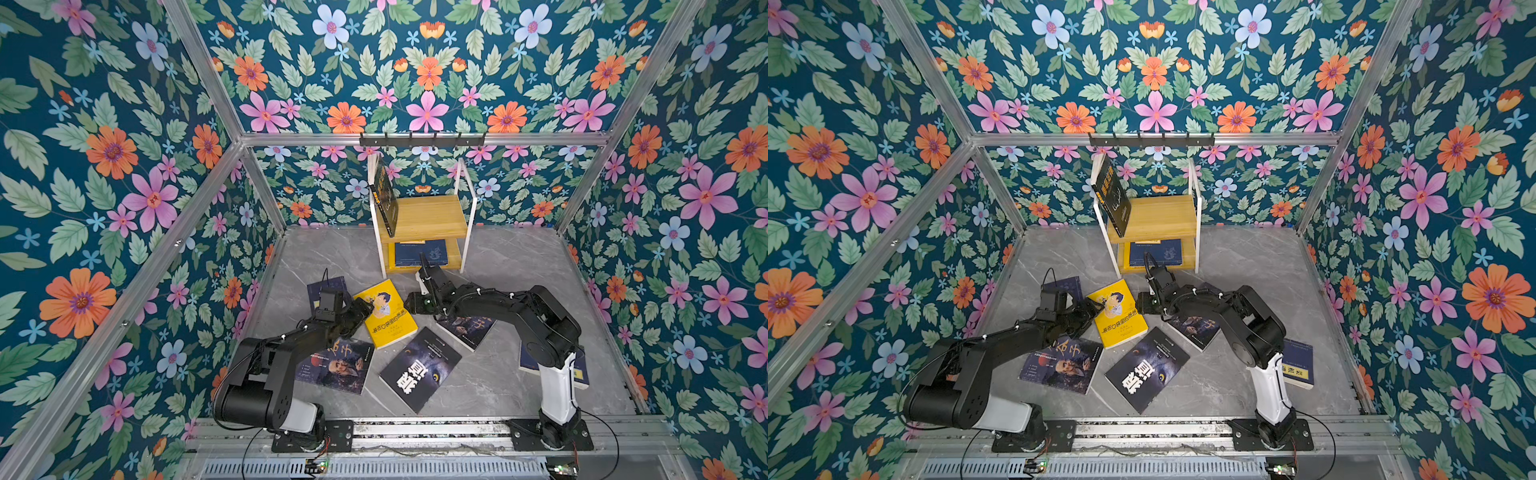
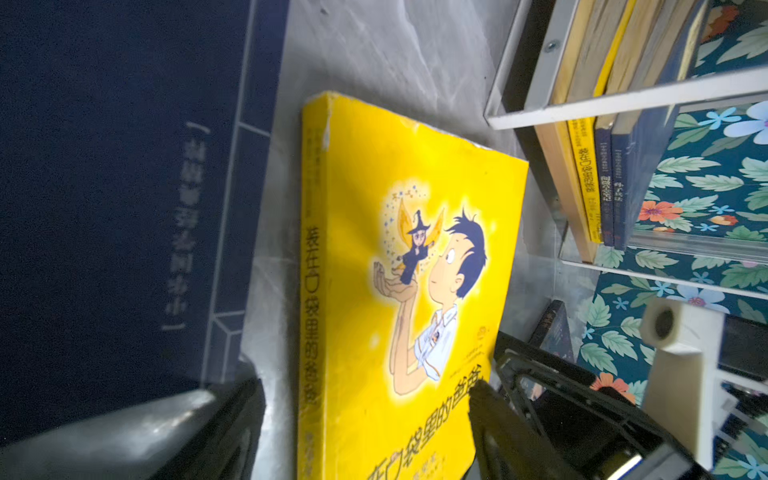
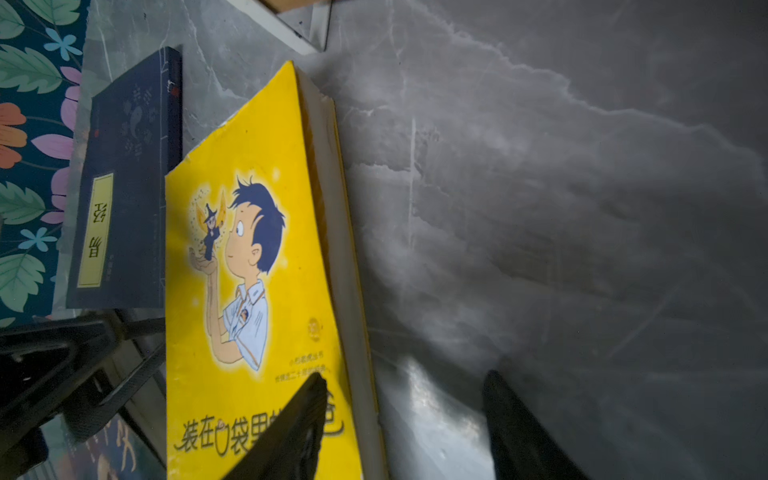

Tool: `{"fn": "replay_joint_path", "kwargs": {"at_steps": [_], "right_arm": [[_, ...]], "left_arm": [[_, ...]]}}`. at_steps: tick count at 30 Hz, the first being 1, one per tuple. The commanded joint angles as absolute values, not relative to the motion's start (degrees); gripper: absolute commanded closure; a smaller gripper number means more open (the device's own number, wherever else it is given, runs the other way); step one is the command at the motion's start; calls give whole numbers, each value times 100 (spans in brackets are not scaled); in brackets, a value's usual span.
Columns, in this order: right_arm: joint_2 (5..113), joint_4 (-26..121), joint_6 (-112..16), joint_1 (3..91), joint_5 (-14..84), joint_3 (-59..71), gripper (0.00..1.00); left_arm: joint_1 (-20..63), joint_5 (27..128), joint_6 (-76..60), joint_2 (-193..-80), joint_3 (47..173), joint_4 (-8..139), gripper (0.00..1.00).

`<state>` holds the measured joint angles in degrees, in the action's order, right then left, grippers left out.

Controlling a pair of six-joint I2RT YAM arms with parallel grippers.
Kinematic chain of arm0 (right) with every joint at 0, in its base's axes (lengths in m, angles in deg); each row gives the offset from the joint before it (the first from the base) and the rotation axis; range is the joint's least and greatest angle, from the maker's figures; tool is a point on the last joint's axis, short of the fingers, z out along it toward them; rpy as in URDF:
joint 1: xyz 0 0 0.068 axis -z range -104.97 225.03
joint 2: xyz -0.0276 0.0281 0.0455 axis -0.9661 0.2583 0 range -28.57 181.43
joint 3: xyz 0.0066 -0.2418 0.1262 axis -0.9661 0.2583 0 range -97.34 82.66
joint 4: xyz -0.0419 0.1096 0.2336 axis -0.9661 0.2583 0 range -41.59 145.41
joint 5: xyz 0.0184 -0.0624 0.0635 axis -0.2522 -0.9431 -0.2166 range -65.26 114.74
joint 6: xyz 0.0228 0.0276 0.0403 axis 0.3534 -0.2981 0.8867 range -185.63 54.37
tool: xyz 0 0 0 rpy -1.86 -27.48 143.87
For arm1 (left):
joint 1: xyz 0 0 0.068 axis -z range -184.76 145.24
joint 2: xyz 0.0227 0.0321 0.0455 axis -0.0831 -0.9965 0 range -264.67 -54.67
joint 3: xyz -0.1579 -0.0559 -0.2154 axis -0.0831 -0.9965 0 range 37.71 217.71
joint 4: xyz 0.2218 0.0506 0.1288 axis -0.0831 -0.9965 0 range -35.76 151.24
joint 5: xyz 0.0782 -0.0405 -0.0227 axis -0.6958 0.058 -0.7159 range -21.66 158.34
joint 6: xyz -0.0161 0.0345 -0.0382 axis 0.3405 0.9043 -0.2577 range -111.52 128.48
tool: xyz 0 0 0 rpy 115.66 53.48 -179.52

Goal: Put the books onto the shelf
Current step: 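Lower the right gripper onto the yellow cartoon book's edge and grasp it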

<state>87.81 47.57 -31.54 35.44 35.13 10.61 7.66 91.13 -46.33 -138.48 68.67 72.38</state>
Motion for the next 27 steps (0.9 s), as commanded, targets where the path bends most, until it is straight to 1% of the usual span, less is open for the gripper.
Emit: {"fn": "replay_joint_path", "kwargs": {"at_steps": [1,5,8,12,17,20,27], "right_arm": [[8913,4603,-2941,3539,3843,1037,42],[9056,4616,-2797,3539,4035,1027,44],[9101,4506,-2703,3539,4147,1072,46],[9180,4357,-2595,3533,4395,1088,47],[9254,4348,-2534,3513,4547,1019,48],[9212,4323,-2478,3504,4583,1033,48],[8783,4279,-2380,3504,4518,1284,48]], "left_arm": [[799,9023,-4751,-13943,6873,7152,22],[871,9042,-4806,-14064,6947,7213,27],[936,9155,-4839,-14112,7060,7296,32],[1023,9379,-4835,-14057,7236,7359,36],[1208,9714,-4822,-14000,7501,7328,45],[1225,9772,-4788,-13929,7560,7356,54],[1226,9770,-4556,-13702,7562,7241,95]]}}
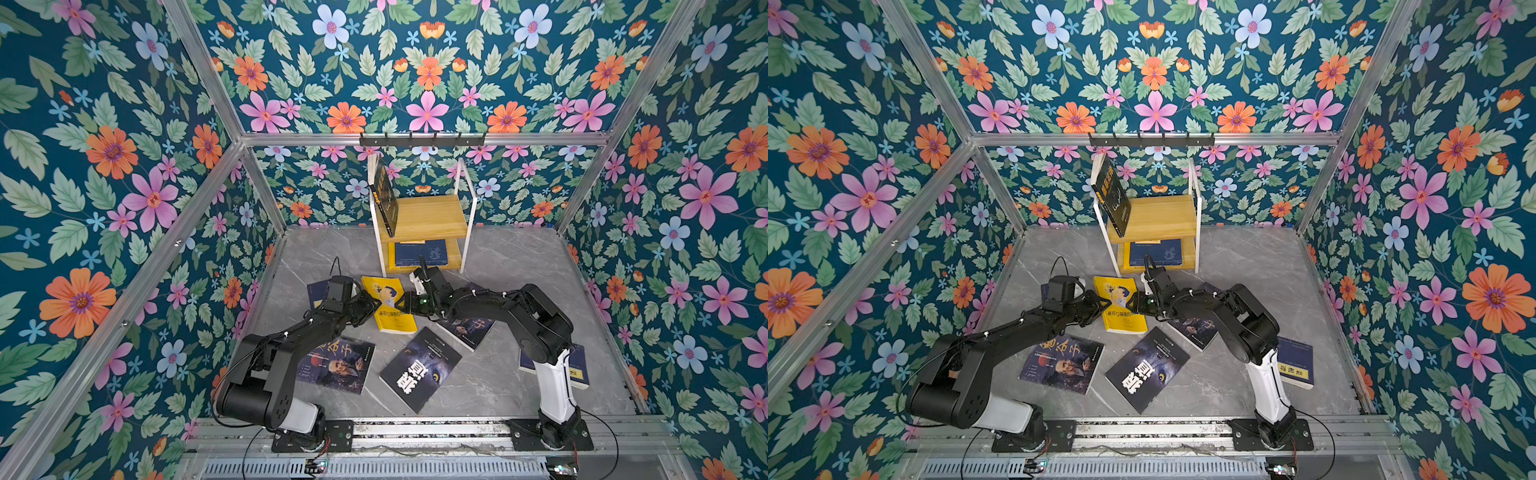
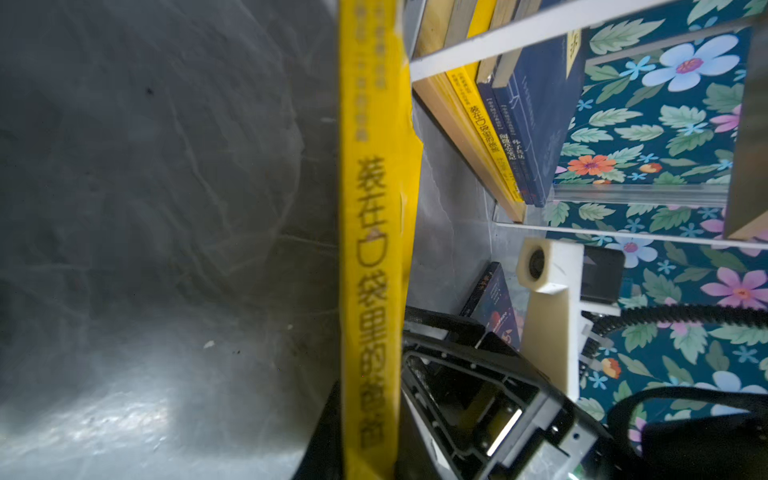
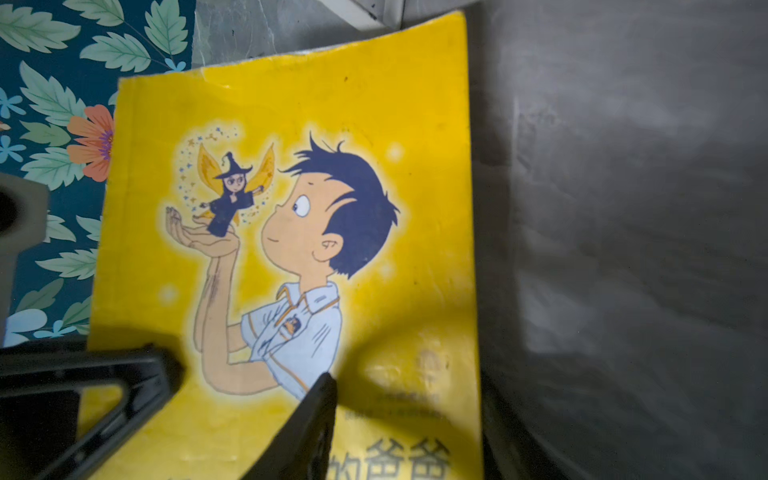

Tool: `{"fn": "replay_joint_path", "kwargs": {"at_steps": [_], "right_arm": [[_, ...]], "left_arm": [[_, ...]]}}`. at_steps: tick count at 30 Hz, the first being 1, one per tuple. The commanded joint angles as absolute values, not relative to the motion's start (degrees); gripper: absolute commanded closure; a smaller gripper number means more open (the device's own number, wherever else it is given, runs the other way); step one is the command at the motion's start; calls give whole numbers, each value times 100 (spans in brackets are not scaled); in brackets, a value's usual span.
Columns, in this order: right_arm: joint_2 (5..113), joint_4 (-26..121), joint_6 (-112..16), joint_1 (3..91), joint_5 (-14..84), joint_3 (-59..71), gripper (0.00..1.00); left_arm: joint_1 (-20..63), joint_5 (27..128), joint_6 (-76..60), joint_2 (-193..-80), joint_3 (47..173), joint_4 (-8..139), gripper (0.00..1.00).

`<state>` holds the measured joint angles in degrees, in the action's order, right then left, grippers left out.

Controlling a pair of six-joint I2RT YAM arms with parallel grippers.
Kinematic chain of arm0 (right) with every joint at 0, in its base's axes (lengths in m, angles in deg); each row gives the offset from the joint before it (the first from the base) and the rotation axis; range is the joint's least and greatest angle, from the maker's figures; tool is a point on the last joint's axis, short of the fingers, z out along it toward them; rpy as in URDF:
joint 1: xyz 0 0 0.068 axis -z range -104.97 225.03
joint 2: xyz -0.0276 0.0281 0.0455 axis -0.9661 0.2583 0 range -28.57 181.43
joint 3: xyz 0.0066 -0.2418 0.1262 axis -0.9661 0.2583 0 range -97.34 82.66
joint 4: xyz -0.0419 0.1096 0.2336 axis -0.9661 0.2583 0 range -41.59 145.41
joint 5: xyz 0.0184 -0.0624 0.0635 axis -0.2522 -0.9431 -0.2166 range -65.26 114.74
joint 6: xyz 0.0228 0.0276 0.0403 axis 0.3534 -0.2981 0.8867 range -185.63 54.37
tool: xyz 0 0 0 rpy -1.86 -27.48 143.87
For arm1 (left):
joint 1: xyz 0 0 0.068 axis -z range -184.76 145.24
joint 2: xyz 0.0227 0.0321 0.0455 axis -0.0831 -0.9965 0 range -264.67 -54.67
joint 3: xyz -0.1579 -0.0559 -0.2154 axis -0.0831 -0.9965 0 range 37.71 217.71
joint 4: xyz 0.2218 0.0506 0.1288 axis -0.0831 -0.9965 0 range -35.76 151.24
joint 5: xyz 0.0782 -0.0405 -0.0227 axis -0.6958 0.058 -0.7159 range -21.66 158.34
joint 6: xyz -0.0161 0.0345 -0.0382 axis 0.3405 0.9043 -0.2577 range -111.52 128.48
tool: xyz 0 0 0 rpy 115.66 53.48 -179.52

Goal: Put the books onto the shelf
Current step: 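Lower the right gripper onto the yellow cartoon book's edge and grasp it, then lift the yellow book upright with the right gripper while left gripper grasps its other edge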

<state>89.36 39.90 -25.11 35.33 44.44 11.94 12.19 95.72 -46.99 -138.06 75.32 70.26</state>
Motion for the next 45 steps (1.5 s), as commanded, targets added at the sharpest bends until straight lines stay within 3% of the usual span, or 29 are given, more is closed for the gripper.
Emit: {"fn": "replay_joint_path", "kwargs": {"at_steps": [1,9,15,18,26,31,45], "right_arm": [[8663,4259,-2358,3504,4494,1359,48],[7656,4257,-2148,3511,4286,1889,45],[6774,4452,-2280,3531,4424,2110,35],[6251,4441,-2335,3580,4495,2185,27],[5510,3632,-2193,4112,5119,2575,22],[5453,3242,-2244,4172,5539,2479,21],[6181,1467,-2078,4240,6433,2410,22]], "left_arm": [[1215,9771,-4489,-13626,7572,7232,100],[1132,9874,-3926,-13041,7660,7083,100],[1083,10310,-3249,-12271,7740,7152,100],[992,10631,-2906,-11947,7802,7111,100],[689,12039,-2203,-11505,8181,7170,100],[598,13047,-2420,-11512,8267,7989,100],[342,13422,-3821,-11424,7817,10024,100]]}}
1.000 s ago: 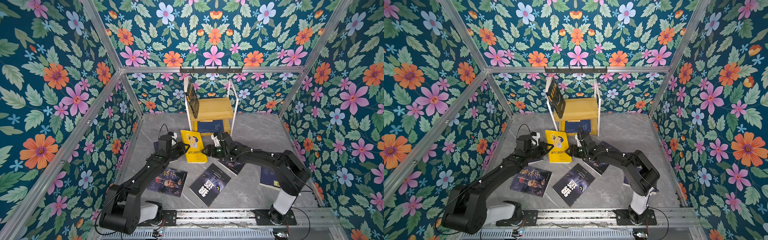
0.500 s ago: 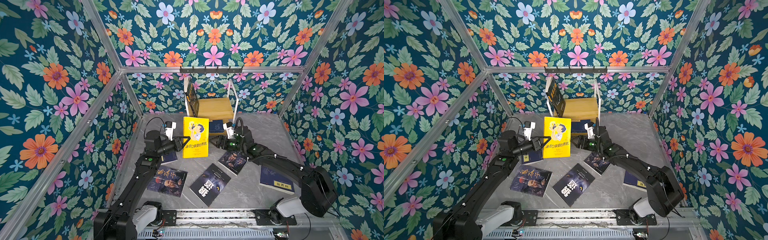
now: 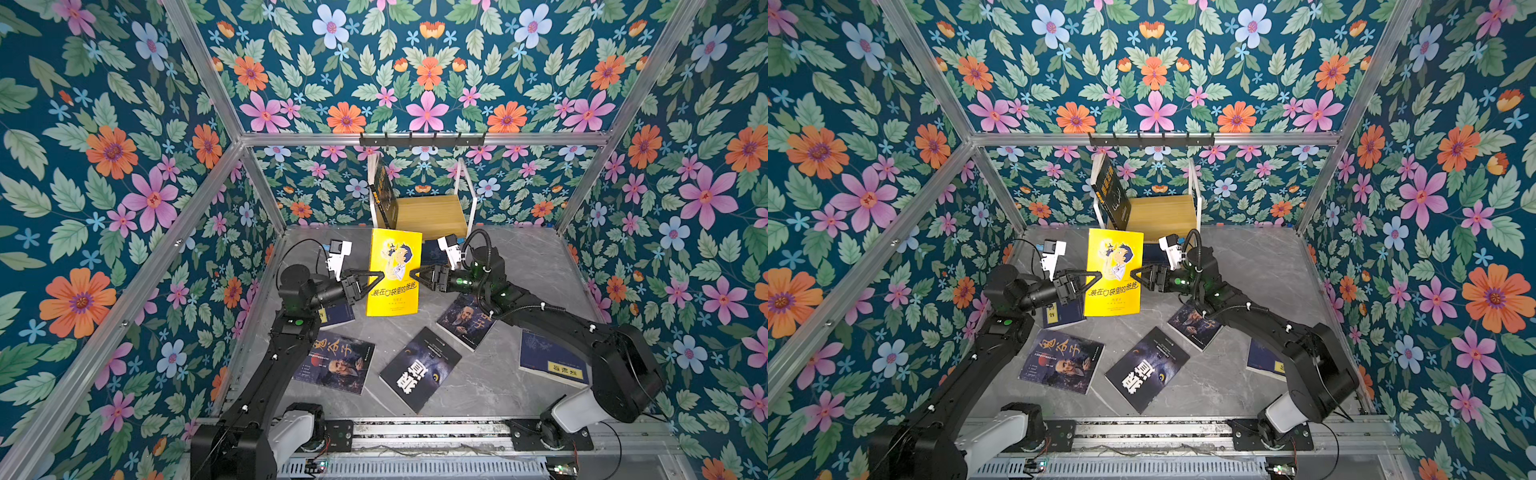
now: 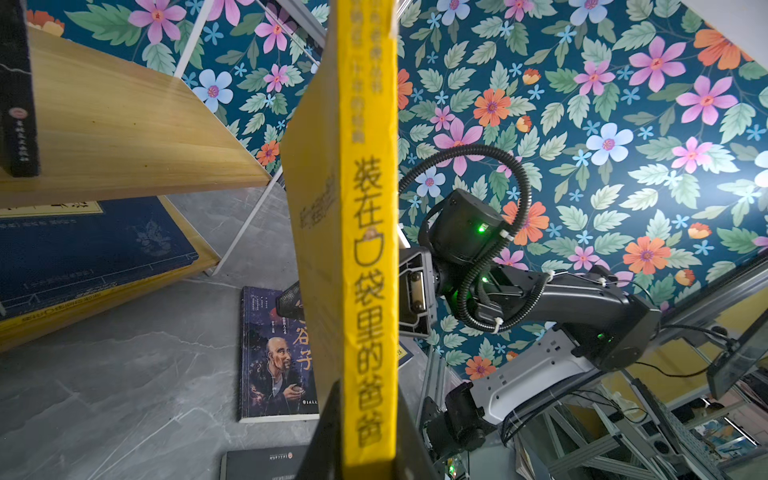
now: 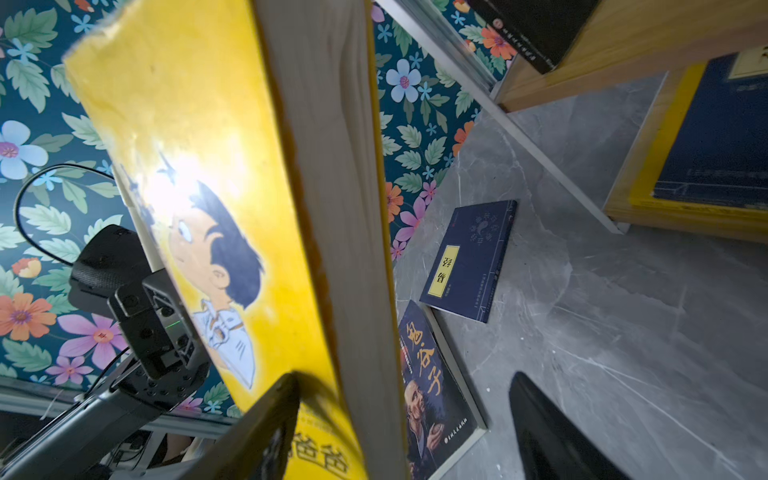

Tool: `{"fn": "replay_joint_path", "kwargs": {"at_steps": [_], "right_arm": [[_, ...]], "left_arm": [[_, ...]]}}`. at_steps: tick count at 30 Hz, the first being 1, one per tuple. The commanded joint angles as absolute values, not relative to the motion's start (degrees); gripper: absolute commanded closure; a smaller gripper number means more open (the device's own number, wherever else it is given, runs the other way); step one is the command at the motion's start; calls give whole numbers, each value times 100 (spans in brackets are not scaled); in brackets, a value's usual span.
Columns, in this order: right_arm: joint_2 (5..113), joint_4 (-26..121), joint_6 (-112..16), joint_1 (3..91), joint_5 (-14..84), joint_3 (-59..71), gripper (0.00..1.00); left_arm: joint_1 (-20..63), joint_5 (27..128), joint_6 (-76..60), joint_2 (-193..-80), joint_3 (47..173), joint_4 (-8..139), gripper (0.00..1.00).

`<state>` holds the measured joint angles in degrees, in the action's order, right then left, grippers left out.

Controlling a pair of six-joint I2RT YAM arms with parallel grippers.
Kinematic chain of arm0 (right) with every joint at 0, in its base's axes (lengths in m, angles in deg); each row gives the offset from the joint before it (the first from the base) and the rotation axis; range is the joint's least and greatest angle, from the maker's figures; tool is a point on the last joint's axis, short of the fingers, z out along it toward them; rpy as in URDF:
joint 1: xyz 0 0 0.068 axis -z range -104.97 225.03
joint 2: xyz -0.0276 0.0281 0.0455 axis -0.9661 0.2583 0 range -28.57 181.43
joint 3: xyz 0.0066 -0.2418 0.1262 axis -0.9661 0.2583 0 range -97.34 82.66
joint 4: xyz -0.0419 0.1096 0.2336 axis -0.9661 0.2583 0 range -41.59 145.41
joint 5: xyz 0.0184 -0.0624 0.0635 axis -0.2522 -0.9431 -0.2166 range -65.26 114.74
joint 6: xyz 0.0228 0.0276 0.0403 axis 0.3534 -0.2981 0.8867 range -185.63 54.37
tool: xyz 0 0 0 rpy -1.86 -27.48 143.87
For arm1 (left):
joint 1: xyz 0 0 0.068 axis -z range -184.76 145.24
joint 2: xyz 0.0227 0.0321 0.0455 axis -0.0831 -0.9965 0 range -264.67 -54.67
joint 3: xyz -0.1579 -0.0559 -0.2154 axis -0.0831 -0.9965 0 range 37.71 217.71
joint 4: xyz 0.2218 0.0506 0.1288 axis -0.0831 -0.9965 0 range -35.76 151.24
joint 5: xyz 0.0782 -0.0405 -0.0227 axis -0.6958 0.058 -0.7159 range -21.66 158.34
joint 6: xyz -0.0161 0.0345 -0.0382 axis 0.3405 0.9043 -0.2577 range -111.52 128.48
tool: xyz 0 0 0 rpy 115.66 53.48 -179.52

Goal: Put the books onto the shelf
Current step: 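Lift the yellow book upright with the right gripper while left gripper grasps its other edge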

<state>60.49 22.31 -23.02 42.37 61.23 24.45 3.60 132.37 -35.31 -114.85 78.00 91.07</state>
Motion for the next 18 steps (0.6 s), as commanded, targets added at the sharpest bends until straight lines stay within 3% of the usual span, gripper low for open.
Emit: {"fn": "replay_joint_path", "kwargs": {"at_steps": [1,11,18], "right_arm": [[6286,1104,-1927,4238,6561,2410,22],[7319,-1961,-388,4325,7427,2413,22],[7620,-2286,22,4365,7597,2185,25]], "left_arm": [[328,13418,-3836,-11416,7816,10043,100],[228,13200,-3940,-11458,7671,10250,100],[142,13148,-3904,-11573,7668,10206,100]]}}
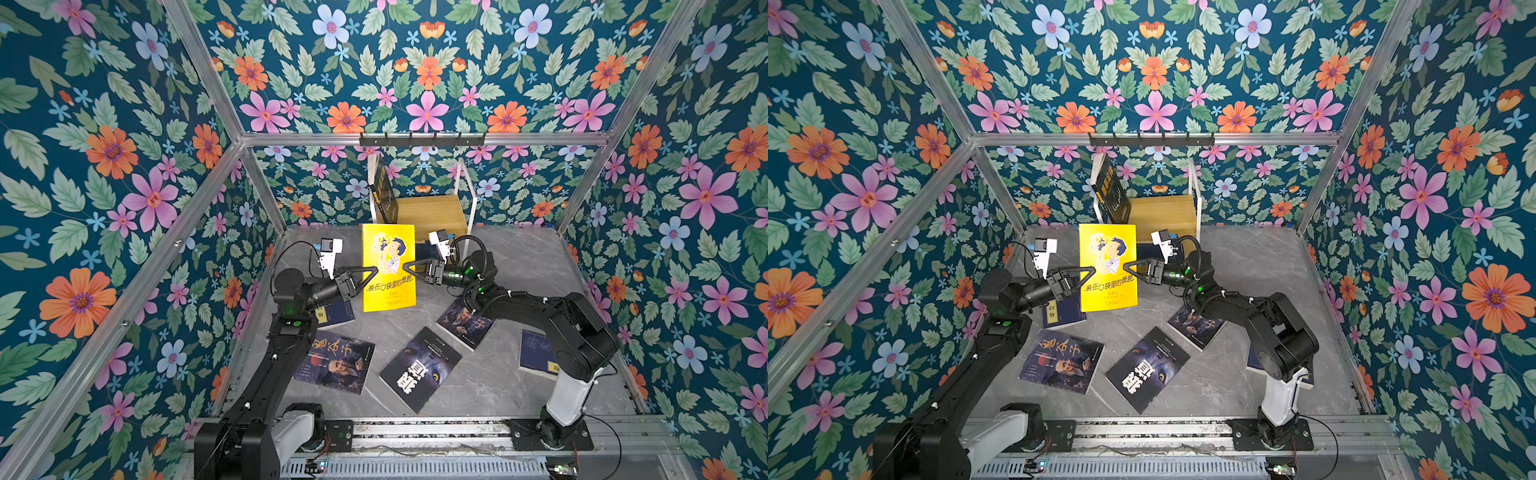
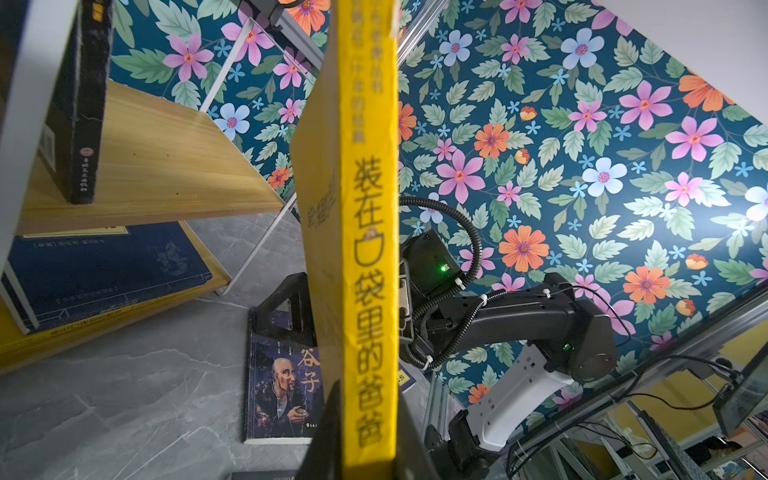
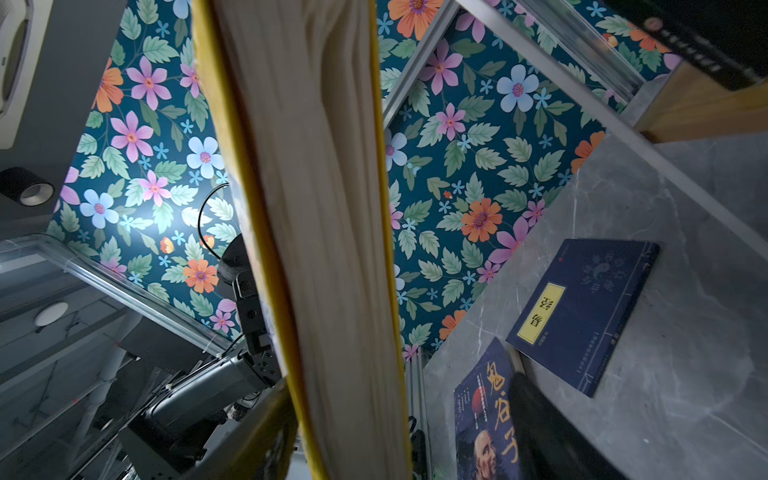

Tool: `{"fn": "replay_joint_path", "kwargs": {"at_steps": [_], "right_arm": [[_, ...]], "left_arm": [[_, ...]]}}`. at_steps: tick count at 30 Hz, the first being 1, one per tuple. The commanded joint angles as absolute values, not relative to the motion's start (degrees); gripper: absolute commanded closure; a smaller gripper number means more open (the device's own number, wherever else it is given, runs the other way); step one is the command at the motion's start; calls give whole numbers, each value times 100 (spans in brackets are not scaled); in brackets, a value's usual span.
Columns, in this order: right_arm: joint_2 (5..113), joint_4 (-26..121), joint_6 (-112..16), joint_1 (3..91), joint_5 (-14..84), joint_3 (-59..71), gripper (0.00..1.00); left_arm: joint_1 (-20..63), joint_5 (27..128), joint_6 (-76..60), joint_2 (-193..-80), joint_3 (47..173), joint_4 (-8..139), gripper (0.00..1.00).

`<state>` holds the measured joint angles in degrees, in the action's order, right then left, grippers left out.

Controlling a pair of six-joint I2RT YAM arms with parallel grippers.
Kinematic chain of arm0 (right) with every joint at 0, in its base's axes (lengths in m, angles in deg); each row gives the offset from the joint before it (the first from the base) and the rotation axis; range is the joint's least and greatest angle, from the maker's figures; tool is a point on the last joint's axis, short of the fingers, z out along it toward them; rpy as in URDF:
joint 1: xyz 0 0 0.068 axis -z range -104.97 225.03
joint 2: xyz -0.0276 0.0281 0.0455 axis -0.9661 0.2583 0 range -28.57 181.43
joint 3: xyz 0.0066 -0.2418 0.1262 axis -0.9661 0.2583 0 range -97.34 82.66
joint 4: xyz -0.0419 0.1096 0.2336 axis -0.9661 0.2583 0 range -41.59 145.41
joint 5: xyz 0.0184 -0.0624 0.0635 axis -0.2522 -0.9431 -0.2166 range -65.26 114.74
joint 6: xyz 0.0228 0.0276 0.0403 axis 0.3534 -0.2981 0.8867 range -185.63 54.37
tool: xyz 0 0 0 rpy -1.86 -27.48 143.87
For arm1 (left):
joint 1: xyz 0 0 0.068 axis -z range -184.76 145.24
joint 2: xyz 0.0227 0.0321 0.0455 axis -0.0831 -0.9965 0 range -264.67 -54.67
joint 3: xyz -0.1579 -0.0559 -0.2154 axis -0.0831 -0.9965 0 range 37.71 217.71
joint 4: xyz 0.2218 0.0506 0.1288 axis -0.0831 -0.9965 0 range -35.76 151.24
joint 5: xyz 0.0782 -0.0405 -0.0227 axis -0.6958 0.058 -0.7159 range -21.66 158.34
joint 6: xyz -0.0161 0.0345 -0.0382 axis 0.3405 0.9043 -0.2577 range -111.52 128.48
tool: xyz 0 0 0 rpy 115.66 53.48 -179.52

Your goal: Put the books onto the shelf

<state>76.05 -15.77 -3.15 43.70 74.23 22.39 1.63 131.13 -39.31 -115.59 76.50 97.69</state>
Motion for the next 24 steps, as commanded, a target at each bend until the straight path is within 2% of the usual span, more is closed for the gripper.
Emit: {"fn": "replay_joint_path", "kwargs": {"at_steps": [1,3,7,8,10,11,16,21,24], "right_arm": [[7626,-2374,58,4372,7613,2180,28],[7640,-2516,122,4369,7662,2152,35],[7621,-2428,-31,4378,7829,2127,64],[7592,-2367,-111,4383,7846,2140,72],[7513,-2120,-339,4413,7918,2164,91],[7448,-1974,-446,4435,7960,2174,97],[6810,-283,-1921,4462,8169,2318,97],[6138,1832,-3508,4463,8425,2196,97],[5828,3355,-4649,4464,8437,2018,95]], "left_arm": [[131,13113,-3907,-11582,7657,10190,100],[130,13085,-3894,-11607,7643,10186,100],[115,12998,-3771,-11628,7660,10005,100],[99,12959,-3710,-11623,7663,9919,92],[39,12900,-3439,-11606,7705,9629,67],[19,12907,-3252,-11599,7769,9433,62],[-105,12609,-1959,-11540,8103,8039,32],[-229,12094,-583,-11575,8641,6538,14],[-248,11766,201,-11704,9083,5598,8]]}}
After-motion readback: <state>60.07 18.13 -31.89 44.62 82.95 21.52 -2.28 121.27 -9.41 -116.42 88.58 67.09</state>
